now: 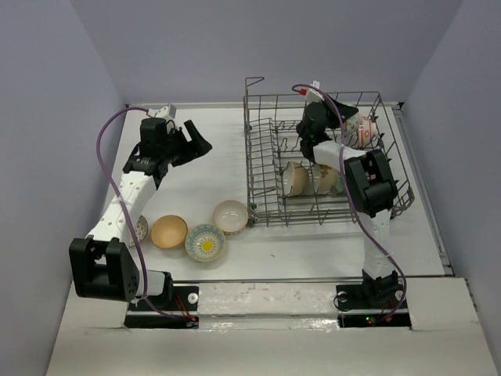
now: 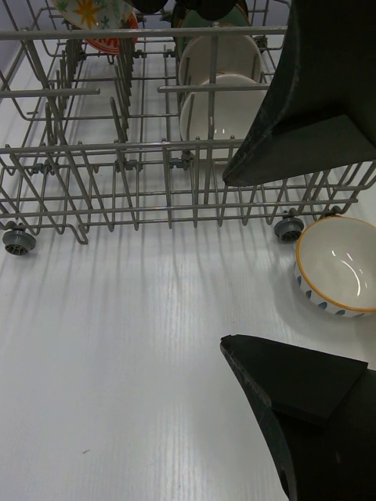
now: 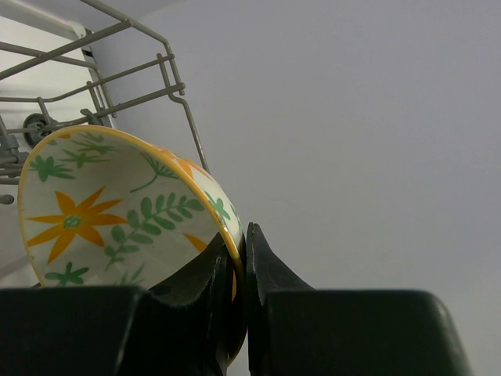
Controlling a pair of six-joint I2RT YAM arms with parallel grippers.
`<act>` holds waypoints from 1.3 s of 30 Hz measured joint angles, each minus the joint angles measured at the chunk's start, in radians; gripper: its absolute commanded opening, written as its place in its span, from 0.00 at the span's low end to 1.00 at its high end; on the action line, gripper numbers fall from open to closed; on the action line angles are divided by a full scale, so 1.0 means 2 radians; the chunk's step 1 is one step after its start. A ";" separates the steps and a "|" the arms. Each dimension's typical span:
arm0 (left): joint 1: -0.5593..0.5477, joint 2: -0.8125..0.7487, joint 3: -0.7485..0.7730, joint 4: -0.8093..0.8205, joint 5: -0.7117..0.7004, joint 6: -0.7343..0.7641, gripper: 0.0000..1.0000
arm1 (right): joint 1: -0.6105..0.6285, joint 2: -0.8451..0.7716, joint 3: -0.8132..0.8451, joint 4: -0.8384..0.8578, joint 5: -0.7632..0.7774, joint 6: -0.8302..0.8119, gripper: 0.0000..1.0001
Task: Load the bowls into the dish rack
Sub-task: Insert the bowl into the dish rack.
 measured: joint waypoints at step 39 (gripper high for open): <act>0.000 0.009 0.000 0.000 0.000 0.000 0.86 | 0.004 0.024 0.020 0.007 -0.003 -0.019 0.01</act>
